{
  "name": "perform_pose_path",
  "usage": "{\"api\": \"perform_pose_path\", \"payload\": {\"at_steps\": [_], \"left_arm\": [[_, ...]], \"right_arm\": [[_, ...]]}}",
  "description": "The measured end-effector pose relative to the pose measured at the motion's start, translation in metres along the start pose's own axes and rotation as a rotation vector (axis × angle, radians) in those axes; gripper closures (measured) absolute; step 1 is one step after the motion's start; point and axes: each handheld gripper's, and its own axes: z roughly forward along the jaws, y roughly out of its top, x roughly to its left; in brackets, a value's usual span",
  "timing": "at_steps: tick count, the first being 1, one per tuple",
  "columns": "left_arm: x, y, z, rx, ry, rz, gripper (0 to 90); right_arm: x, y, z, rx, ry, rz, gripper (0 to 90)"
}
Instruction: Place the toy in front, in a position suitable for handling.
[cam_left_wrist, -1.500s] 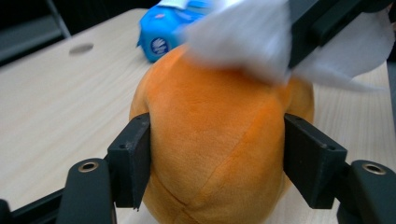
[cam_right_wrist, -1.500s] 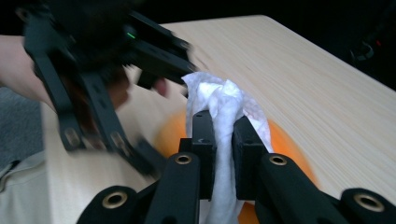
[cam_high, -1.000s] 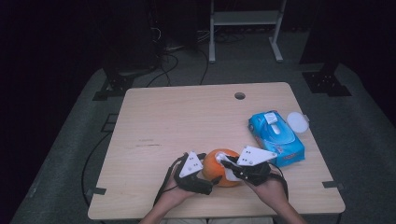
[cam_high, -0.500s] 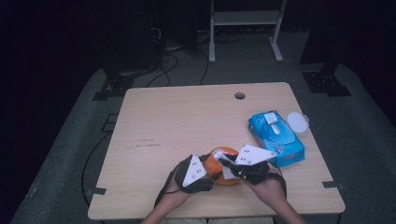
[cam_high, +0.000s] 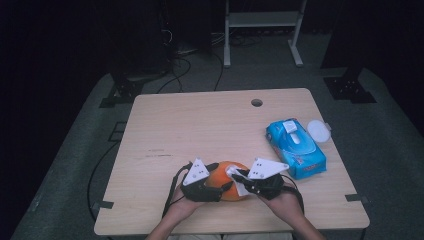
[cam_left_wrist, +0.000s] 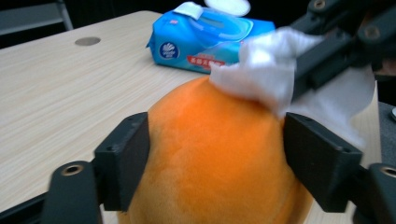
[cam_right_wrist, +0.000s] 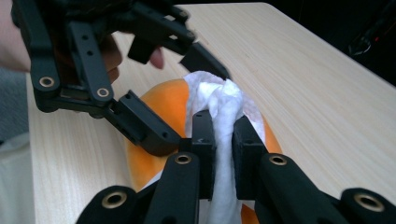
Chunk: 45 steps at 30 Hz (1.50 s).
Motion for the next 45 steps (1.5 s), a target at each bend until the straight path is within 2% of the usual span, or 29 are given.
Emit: {"api": "perform_pose_path", "payload": {"at_steps": [2, 4, 6, 8, 11, 13, 16, 18, 20, 21, 23, 26, 28, 30, 31, 33, 35, 36, 37, 38, 42, 44, 45], "left_arm": [[0.004, -0.003, -0.001, 0.006, 0.013, -0.008, 28.4], [0.010, -0.006, -0.003, 0.010, 0.015, -0.033, 28.9], [0.015, -0.009, -0.005, 0.012, 0.018, -0.059, 29.1], [0.015, -0.010, -0.004, 0.016, 0.024, -0.063, 29.1], [0.015, -0.010, -0.004, 0.018, 0.028, -0.063, 28.9], [0.015, -0.011, -0.004, 0.015, 0.023, -0.067, 28.9], [0.013, -0.011, -0.005, 0.012, 0.015, -0.065, 29.0], [0.012, -0.011, -0.005, 0.006, 0.005, -0.061, 28.9], [0.010, -0.011, -0.005, 0.006, -0.003, -0.055, 28.4], [0.010, -0.011, -0.005, 0.009, -0.001, -0.053, 28.3], [0.008, -0.011, -0.004, 0.006, 0.000, -0.055, 27.9], [0.000, -0.010, -0.001, -0.001, 0.005, -0.036, 27.4], [-0.002, -0.008, -0.001, 0.007, -0.003, -0.019, 24.4], [0.002, -0.005, -0.004, -0.007, -0.035, -0.036, 19.4], [0.003, -0.004, -0.005, -0.020, -0.038, -0.043, 17.2], [0.005, -0.003, -0.005, -0.039, -0.036, -0.055, 11.2], [0.006, -0.005, 0.001, -0.005, -0.051, -0.061, 7.9], [0.007, -0.006, 0.003, 0.003, -0.064, -0.074, 7.4], [0.010, -0.009, 0.006, 0.018, -0.091, -0.110, 7.8], [0.011, -0.010, 0.007, 0.026, -0.102, -0.124, 9.9], [0.008, -0.006, 0.004, 0.038, -0.071, -0.065, 32.5], [0.006, -0.004, 0.003, 0.015, -0.052, -0.048, 40.8], [0.005, -0.003, 0.003, -0.007, -0.042, -0.052, 42.6]], "right_arm": [[-0.009, -0.006, -0.003, 0.015, -0.034, 0.025, 81.5], [-0.018, -0.014, -0.006, 0.028, -0.044, 0.067, 81.5], [-0.021, -0.019, -0.007, 0.039, -0.042, 0.085, 81.5], [-0.016, -0.017, -0.007, 0.029, -0.032, 0.077, 81.5], [-0.001, -0.007, -0.004, 0.006, 0.004, 0.027, 81.4], [0.003, -0.006, -0.003, 0.013, 0.001, 0.002, 81.5], [-0.008, -0.012, -0.003, 0.018, 0.002, 0.051, 81.5], [-0.015, -0.018, -0.003, 0.049, -0.043, 0.052, 81.5], [-0.021, -0.023, -0.002, 0.071, -0.056, 0.070, 81.4], [-0.023, -0.024, -0.003, 0.063, -0.041, 0.097, 81.4], [-0.020, -0.020, -0.003, 0.051, -0.039, 0.085, 81.3], [-0.009, -0.009, -0.004, 0.004, 0.006, 0.064, 81.2], [-0.005, -0.007, -0.001, 0.019, 0.009, 0.031, 81.2], [-0.007, -0.011, 0.000, 0.026, 0.037, 0.052, 81.3], [-0.008, -0.013, -0.001, 0.025, 0.064, 0.060, 81.2], [-0.007, -0.013, -0.001, 0.039, 0.127, 0.044, 81.2], [-0.001, -0.013, 0.001, 0.057, 0.153, 0.012, 81.2], [0.000, -0.013, 0.002, 0.066, 0.152, -0.001, 81.2], [0.001, -0.013, 0.003, 0.067, 0.147, -0.004, 81.2], [-0.001, -0.012, 0.003, 0.067, 0.147, 0.004, 81.2], [-0.008, -0.013, 0.002, 0.041, 0.123, 0.055, 81.3], [-0.008, -0.011, 0.002, 0.032, 0.095, 0.056, 81.3], [-0.008, -0.009, 0.002, 0.026, 0.078, 0.057, 81.4]]}}
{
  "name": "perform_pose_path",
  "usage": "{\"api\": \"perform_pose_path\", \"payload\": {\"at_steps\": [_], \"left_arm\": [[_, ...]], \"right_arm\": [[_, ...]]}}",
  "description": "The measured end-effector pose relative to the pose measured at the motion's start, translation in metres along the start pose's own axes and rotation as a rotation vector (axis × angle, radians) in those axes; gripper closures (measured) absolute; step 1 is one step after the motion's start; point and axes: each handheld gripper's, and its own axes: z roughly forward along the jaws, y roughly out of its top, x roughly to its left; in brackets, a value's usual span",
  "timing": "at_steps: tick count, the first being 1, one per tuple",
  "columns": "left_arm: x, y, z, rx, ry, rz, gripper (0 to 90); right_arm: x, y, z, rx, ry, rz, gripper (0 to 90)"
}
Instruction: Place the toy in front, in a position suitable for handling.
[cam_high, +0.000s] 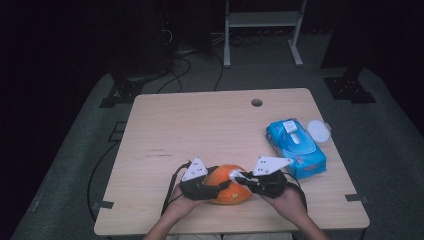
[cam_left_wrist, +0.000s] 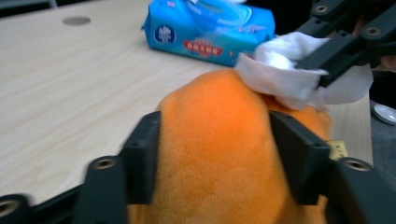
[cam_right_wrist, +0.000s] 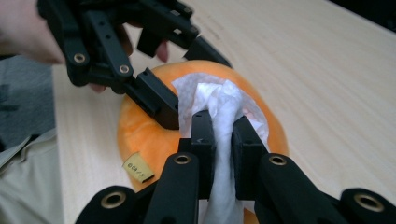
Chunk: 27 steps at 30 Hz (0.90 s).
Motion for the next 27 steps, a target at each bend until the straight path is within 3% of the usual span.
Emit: {"api": "perform_pose_path", "payload": {"at_steps": [3, 4, 6, 10, 11, 13, 15, 17, 21, 23, 26, 27], "left_arm": [[-0.005, 0.004, -0.001, -0.061, 0.062, 0.050, 47.5], [-0.008, 0.005, 0.000, -0.080, 0.110, 0.085, 48.1], [-0.009, 0.003, 0.001, -0.096, 0.149, 0.100, 47.9], [-0.006, -0.003, 0.004, -0.050, 0.122, 0.084, 36.7], [-0.004, -0.002, 0.002, -0.031, 0.098, 0.071, 32.1], [-0.001, -0.002, -0.002, -0.016, 0.091, 0.060, 21.9], [0.002, -0.005, -0.004, -0.008, 0.102, 0.052, 24.0], [0.005, -0.006, -0.005, 0.010, 0.111, 0.054, 27.8], [0.010, -0.008, -0.005, 0.020, 0.134, 0.026, 29.7], [0.012, -0.009, -0.005, 0.020, 0.135, 0.018, 30.1], [0.013, -0.010, -0.005, 0.017, 0.134, 0.006, 30.4], [0.013, -0.010, -0.006, 0.016, 0.133, 0.001, 30.4]], "right_arm": [[-0.002, 0.005, -0.003, -0.045, -0.058, 0.005, 81.4], [-0.002, 0.006, -0.004, -0.053, -0.068, 0.006, 81.4], [-0.005, 0.005, -0.003, -0.064, -0.095, 0.018, 81.3], [-0.014, -0.009, 0.007, -0.021, -0.100, 0.045, 81.3], [-0.018, -0.012, 0.009, -0.013, -0.099, 0.060, 81.3], [-0.026, -0.016, 0.008, 0.006, -0.127, 0.085, 81.3], [-0.030, -0.021, 0.009, 0.027, -0.133, 0.104, 81.3], [-0.029, -0.025, 0.010, 0.022, -0.103, 0.132, 81.3], [-0.013, -0.012, 0.006, -0.047, -0.044, 0.094, 81.3], [-0.007, -0.010, 0.009, -0.035, -0.046, 0.056, 81.3], [-0.016, -0.017, 0.012, -0.027, -0.041, 0.109, 81.3], [-0.021, -0.020, 0.012, -0.009, -0.062, 0.122, 81.3]]}}
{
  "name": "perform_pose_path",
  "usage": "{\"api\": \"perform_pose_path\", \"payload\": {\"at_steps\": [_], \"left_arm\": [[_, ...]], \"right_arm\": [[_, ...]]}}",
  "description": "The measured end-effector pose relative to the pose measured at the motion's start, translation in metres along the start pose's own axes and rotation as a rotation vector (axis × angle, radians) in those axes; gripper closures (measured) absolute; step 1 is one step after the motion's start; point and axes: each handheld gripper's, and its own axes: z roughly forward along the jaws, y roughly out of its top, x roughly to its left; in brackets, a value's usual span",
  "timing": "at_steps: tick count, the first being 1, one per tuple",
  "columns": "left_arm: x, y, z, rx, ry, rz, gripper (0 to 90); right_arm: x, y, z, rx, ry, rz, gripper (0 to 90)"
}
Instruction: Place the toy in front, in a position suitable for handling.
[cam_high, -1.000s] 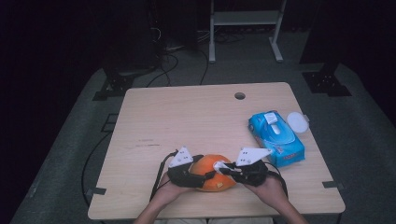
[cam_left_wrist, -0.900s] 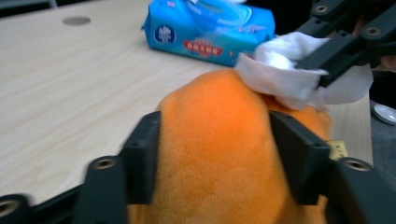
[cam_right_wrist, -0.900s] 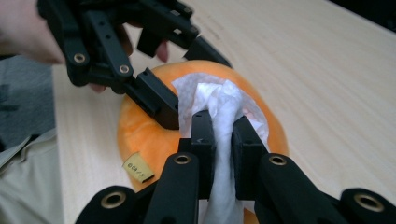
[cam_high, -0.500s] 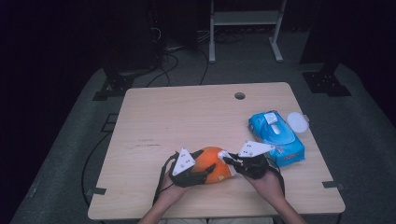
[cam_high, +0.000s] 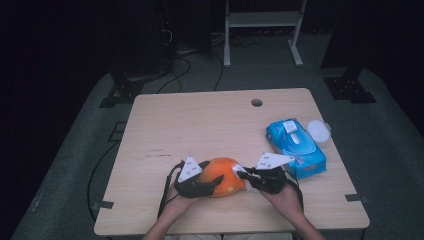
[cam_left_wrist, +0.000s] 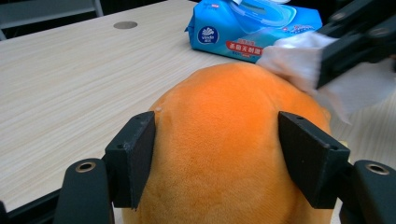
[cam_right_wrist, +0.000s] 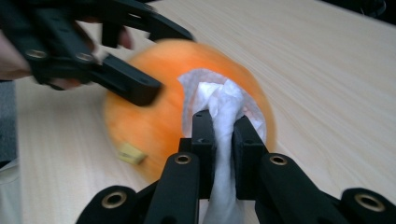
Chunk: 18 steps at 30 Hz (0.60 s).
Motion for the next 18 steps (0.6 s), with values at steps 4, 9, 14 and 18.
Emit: {"api": "perform_pose_path", "payload": {"at_steps": [4, 9, 14, 18], "left_arm": [[0.001, 0.000, 0.001, -0.003, 0.002, -0.013, 30.3], [0.002, -0.001, 0.001, -0.010, -0.005, -0.025, 30.0], [-0.004, 0.000, 0.001, -0.022, -0.035, -0.004, 27.6], [-0.012, 0.003, 0.004, -0.011, -0.032, 0.048, 27.0]], "right_arm": [[-0.007, -0.005, -0.001, 0.020, -0.004, 0.048, 81.3], [0.017, 0.012, -0.006, -0.036, 0.047, -0.049, 81.2], [0.002, 0.002, 0.000, 0.014, -0.008, -0.017, 81.3], [-0.003, 0.002, -0.003, 0.013, -0.024, 0.010, 81.2]]}}
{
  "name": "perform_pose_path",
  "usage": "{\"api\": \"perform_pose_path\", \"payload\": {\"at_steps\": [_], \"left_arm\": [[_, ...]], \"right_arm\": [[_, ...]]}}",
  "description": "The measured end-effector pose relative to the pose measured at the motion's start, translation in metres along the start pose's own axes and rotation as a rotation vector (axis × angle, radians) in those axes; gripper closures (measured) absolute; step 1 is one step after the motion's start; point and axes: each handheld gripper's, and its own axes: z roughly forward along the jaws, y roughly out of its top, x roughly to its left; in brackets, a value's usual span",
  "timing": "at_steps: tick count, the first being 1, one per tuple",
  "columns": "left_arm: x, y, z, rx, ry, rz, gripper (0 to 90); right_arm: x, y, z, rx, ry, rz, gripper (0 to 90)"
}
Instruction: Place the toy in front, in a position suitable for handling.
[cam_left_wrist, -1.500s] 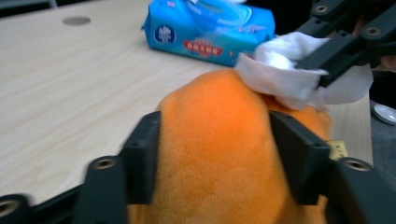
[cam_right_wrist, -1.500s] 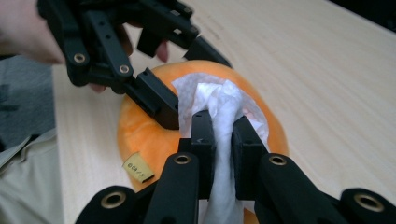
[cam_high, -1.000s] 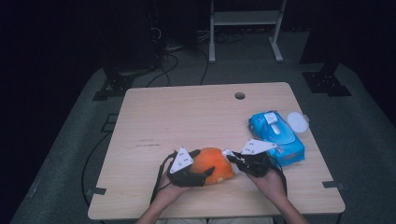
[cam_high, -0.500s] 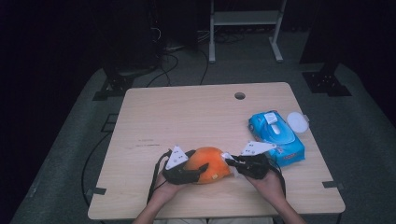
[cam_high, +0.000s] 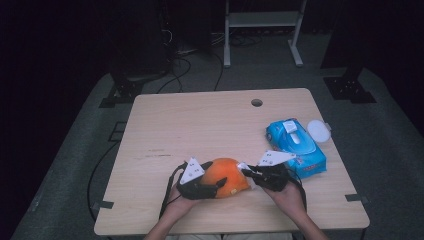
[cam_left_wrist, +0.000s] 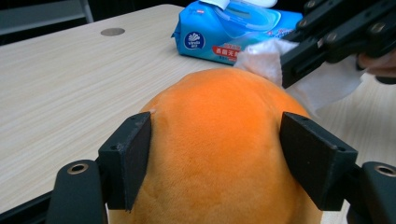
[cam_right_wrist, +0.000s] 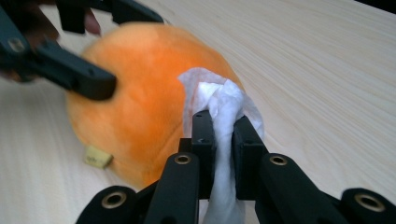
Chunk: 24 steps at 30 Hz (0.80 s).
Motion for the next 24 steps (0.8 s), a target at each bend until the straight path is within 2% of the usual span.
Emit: {"api": "perform_pose_path", "payload": {"at_steps": [2, 3, 5, 6, 7, 9, 11, 12, 13, 14, 16, 18, 19, 21, 22, 23, 24], "left_arm": [[-0.004, 0.001, 0.002, 0.003, -0.002, 0.025, 27.0], [-0.006, 0.002, 0.003, -0.002, -0.006, 0.032, 27.0], [-0.008, 0.002, 0.003, 0.004, -0.006, 0.048, 25.9], [-0.008, 0.003, 0.002, 0.001, -0.017, 0.048, 25.0], [-0.006, 0.003, 0.001, 0.000, -0.024, 0.048, 23.3], [-0.002, 0.005, -0.003, -0.010, -0.015, 0.021, 17.7], [0.004, 0.005, -0.004, -0.006, -0.009, -0.024, 10.0], [0.009, 0.003, -0.003, 0.002, -0.028, -0.062, 9.9], [0.010, 0.002, -0.002, 0.007, -0.049, -0.083, 11.5], [0.010, 0.001, 0.000, 0.014, -0.050, -0.088, 14.0], [0.006, 0.003, 0.001, 0.023, -0.040, -0.074, 19.9], [0.001, 0.006, 0.002, 0.029, -0.032, -0.055, 21.4], [-0.002, 0.007, 0.002, 0.029, -0.034, -0.033, 22.0], [-0.010, 0.009, 0.003, 0.035, -0.032, 0.011, 22.4], [-0.011, 0.009, 0.004, 0.035, -0.028, 0.021, 22.1], [-0.010, 0.009, 0.003, 0.034, -0.034, 0.019, 21.4], [-0.008, 0.008, 0.001, 0.029, -0.039, 0.014, 20.0]], "right_arm": [[0.010, 0.007, -0.003, -0.047, 0.034, -0.023, 81.2], [0.015, 0.012, -0.003, -0.057, 0.038, -0.052, 81.2], [0.021, 0.015, 0.000, -0.042, 0.027, -0.086, 81.2], [0.020, 0.013, 0.003, -0.033, 0.024, -0.088, 81.3], [0.016, 0.009, 0.005, -0.029, 0.037, -0.064, 81.3], [0.012, 0.006, 0.004, -0.022, 0.030, -0.056, 81.3], [0.008, 0.005, 0.002, -0.023, 0.018, -0.049, 81.3], [0.007, 0.005, 0.001, -0.024, 0.017, -0.046, 81.3], [0.006, 0.005, 0.001, -0.024, 0.019, -0.040, 81.3], [0.006, 0.005, 0.001, -0.021, 0.015, -0.037, 81.3], [0.009, 0.008, 0.002, -0.019, 0.002, -0.046, 81.3], [0.015, 0.011, 0.001, -0.025, -0.006, -0.061, 81.2], [0.019, 0.012, 0.000, -0.039, -0.003, -0.078, 81.2], [0.030, 0.017, -0.001, -0.073, 0.047, -0.110, 81.1], [0.035, 0.020, -0.001, -0.064, 0.032, -0.147, 81.2], [0.037, 0.020, 0.000, -0.049, 0.016, -0.166, 81.3], [0.035, 0.019, 0.001, -0.048, 0.018, -0.151, 81.3]]}}
